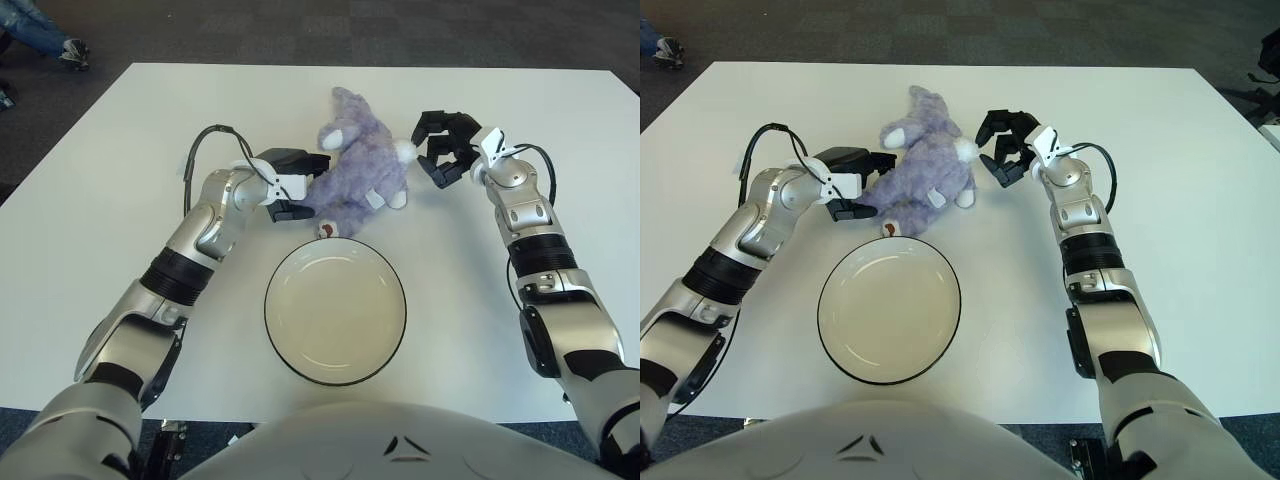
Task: Put the doll into the plate.
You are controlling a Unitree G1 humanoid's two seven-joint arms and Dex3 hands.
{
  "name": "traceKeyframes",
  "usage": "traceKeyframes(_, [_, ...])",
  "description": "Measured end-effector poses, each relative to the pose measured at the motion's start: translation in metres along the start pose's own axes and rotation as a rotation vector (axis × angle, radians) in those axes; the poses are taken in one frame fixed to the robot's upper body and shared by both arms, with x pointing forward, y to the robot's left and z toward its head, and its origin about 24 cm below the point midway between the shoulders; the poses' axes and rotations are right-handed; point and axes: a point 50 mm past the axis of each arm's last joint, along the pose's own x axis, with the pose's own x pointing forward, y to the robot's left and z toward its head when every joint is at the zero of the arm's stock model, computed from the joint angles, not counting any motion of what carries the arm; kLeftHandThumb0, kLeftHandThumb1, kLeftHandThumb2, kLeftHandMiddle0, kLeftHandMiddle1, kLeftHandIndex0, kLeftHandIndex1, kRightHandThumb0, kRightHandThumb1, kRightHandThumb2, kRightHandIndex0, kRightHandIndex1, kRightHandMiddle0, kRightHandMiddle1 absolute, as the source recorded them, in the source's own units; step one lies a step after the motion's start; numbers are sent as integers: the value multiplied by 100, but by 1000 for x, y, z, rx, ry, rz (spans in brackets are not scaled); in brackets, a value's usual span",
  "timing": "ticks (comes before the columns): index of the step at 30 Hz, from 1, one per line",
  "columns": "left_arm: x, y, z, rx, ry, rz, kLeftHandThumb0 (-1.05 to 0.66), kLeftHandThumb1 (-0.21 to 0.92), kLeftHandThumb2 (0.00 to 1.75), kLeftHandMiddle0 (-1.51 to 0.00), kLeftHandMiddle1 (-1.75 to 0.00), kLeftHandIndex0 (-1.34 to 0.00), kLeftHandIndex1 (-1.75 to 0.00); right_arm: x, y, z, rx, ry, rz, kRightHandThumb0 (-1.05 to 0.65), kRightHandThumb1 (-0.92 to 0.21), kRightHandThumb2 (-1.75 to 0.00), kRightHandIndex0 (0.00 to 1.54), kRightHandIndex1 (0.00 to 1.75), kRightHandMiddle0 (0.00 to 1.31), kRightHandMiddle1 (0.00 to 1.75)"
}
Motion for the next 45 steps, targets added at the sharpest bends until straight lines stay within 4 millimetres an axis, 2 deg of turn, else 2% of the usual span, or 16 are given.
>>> traceKeyframes(3, [0,3,-10,-2,11,12,-1,-5,170,-88,-173,-70,-167,0,-1,0,-4,1,-4,-1,-9,-150,78,174,68,150])
traceKeyframes(8, [-1,14,-31,-6,48,50,-1,-7,171,-93,-165,-67,-173,-1,-3,-1,-10,3,-12,-1,-9,-149,78,173,67,152])
traceKeyframes(15, [-5,24,-42,5,69,108,0,-6,160,-102,-133,-71,-175,-2,-7,-1,-17,7,-19,-1,-9,-149,80,172,65,153])
traceKeyframes(20, [-7,27,-46,28,76,143,0,-6,157,-103,-122,-76,-175,-3,-8,-1,-13,2,-13,-1,-9,-149,81,170,64,154])
traceKeyframes(30, [-14,41,-56,64,143,234,0,-4,154,-102,-119,-77,-175,-8,-14,-1,-21,0,-25,-1,-9,-149,81,170,65,153])
traceKeyframes(45, [-16,51,-77,155,220,326,0,-3,153,-100,-119,-78,-175,-16,-15,-7,-32,25,-30,-1,-10,-148,82,167,64,155])
